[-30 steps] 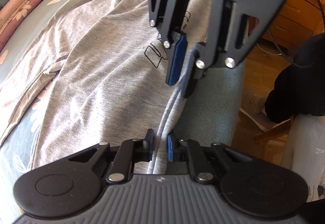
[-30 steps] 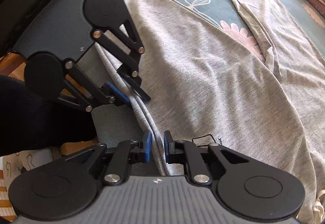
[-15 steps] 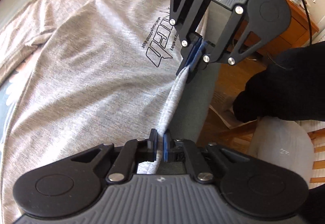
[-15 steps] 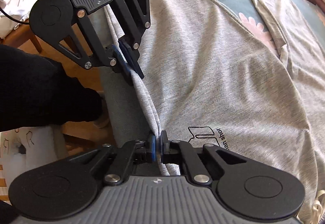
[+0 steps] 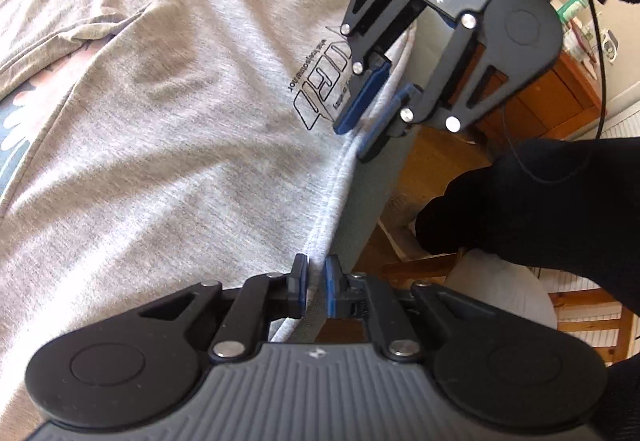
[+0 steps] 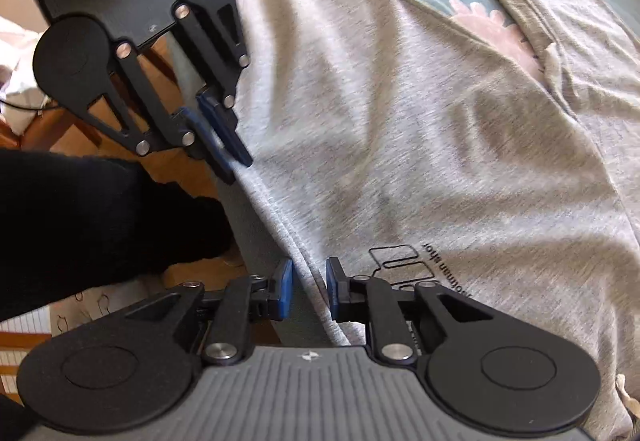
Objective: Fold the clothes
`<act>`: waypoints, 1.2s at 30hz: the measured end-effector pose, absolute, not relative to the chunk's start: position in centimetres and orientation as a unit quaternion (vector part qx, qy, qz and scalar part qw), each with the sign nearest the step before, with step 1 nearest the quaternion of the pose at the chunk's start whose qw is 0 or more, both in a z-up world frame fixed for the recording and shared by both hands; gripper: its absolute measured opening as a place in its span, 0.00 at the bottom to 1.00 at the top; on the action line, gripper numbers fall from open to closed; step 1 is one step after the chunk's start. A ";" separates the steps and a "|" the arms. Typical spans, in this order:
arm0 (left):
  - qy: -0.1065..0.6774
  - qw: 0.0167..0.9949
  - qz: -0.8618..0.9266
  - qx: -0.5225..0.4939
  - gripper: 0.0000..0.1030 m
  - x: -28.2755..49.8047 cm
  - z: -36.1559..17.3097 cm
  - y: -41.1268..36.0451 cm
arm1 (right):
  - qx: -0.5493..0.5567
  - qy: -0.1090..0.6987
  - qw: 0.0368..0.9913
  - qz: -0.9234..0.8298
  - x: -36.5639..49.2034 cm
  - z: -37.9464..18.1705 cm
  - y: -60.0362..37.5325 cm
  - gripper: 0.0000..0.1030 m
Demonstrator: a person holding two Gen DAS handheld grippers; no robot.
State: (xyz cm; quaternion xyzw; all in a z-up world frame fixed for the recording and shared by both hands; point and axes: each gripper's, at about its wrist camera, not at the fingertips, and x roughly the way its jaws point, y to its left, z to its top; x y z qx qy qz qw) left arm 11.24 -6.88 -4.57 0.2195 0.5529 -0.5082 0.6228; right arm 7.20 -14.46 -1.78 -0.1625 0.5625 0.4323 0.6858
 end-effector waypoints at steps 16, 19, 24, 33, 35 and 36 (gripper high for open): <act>0.467 0.787 -0.360 0.180 0.12 23.4 -2.9 -4.6 | -0.021 0.494 0.823 0.279 21.0 -2.2 -22.8 0.23; 0.449 0.798 -0.357 0.185 0.12 25.1 -3.4 -5.2 | -0.010 0.498 0.823 0.272 22.0 -2.9 -22.7 0.22; 0.486 0.781 -0.354 0.170 0.12 27.0 -5.8 -5.4 | -0.018 0.538 0.792 0.288 22.4 -4.9 -22.3 0.19; 0.531 0.753 -0.376 0.095 0.16 28.3 -6.5 -3.8 | -0.026 0.559 0.773 0.299 21.6 -5.6 -21.7 0.20; 0.541 0.751 -0.376 0.039 0.22 29.4 -6.5 -2.9 | -0.031 0.557 0.773 0.303 21.5 -5.5 -21.4 0.20; 0.556 0.736 -0.386 0.004 0.30 30.2 -6.7 -2.4 | -0.029 0.557 0.773 0.303 21.4 -5.5 -21.2 0.20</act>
